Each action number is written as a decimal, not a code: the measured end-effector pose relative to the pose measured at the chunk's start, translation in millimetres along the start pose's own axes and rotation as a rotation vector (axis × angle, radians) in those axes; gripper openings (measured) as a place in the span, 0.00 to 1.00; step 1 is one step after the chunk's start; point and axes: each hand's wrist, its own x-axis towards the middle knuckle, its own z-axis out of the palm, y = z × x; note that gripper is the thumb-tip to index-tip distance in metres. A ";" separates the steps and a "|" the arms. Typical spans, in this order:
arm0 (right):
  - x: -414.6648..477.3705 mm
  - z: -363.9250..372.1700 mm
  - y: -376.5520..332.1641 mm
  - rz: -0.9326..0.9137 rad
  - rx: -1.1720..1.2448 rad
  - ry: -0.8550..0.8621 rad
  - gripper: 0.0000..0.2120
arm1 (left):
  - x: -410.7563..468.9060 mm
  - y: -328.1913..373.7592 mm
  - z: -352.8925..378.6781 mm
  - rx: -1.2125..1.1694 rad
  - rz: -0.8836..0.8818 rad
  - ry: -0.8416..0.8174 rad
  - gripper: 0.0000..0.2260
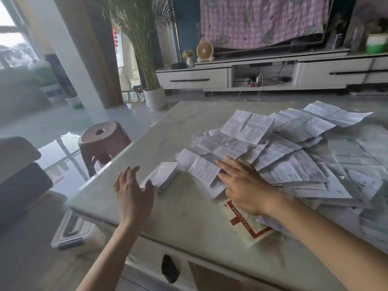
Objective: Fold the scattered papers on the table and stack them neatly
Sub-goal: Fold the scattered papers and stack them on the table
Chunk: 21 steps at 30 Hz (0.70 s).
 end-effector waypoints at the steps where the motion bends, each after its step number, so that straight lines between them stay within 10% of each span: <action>1: 1.1 1.8 0.0 -0.010 -0.025 -0.011 0.24 | -2.4 0.9 -1.5 -0.016 0.029 0.008 0.19; 10: -21.0 -23.5 0.1 0.073 0.608 0.389 0.20 | -33.6 38.1 -10.4 -0.300 0.266 0.086 0.12; 16: -61.4 -59.6 15.3 0.170 1.131 0.575 0.14 | -48.3 72.2 -1.6 -0.757 0.000 -0.262 0.13; 21: -69.9 -77.6 30.6 0.287 1.571 0.625 0.11 | -53.0 91.5 3.1 -0.767 -0.105 -0.554 0.33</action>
